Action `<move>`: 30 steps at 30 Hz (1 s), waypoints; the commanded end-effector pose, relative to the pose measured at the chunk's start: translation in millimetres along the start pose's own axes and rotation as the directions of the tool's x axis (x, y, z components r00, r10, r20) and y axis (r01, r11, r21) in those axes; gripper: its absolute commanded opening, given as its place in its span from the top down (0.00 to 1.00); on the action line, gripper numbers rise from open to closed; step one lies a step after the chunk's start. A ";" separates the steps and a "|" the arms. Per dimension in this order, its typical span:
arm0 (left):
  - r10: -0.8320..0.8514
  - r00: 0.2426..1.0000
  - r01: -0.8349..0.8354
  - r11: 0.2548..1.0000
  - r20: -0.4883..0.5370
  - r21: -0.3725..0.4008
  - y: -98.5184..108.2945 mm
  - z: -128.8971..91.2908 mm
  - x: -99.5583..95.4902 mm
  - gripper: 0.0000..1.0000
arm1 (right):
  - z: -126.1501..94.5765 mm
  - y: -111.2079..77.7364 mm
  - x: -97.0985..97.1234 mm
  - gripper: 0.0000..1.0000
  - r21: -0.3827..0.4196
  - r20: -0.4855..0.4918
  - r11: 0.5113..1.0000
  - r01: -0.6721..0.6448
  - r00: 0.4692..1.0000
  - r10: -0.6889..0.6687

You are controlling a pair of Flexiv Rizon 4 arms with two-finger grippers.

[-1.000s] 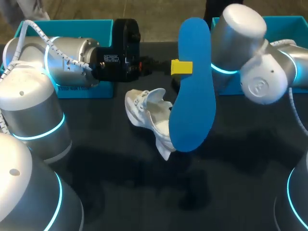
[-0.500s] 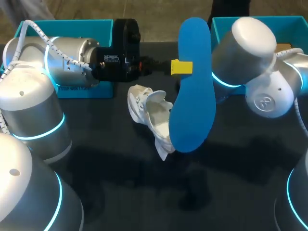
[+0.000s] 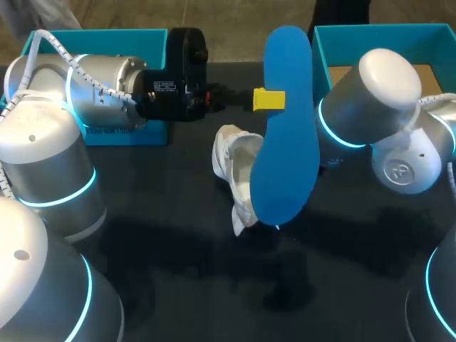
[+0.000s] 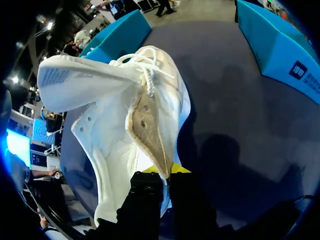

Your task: Take the shoe out of the shoebox, open the shoe tongue, remove and reinsert the insole, then place the shoe into the shoebox

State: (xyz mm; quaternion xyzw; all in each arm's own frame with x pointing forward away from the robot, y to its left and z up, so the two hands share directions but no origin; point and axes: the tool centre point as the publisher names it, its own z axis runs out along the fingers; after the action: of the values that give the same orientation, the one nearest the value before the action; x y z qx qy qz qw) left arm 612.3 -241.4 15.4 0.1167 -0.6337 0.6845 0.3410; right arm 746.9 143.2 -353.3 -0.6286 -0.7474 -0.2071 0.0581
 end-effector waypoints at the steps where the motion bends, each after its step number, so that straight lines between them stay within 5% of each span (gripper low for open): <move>1: 0.001 1.000 -0.001 1.000 0.000 0.003 0.9 0.7 -0.4 1.00 | 10.0 -0.9 -2.6 1.00 -0.003 -0.010 1.000 -0.014 1.000 0.014; 30: 0.001 1.000 -0.001 1.000 0.000 0.003 0.9 0.7 -0.4 1.00 | 31.8 -17.3 -11.6 1.00 0.057 -0.014 0.998 -0.021 1.000 0.022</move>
State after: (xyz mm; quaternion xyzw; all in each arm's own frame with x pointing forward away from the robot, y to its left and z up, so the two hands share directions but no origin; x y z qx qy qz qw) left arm 612.3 -241.4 15.4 0.1167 -0.6337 0.6845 0.3410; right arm 740.6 141.2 -388.4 -0.6346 -0.7454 -0.1879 0.0801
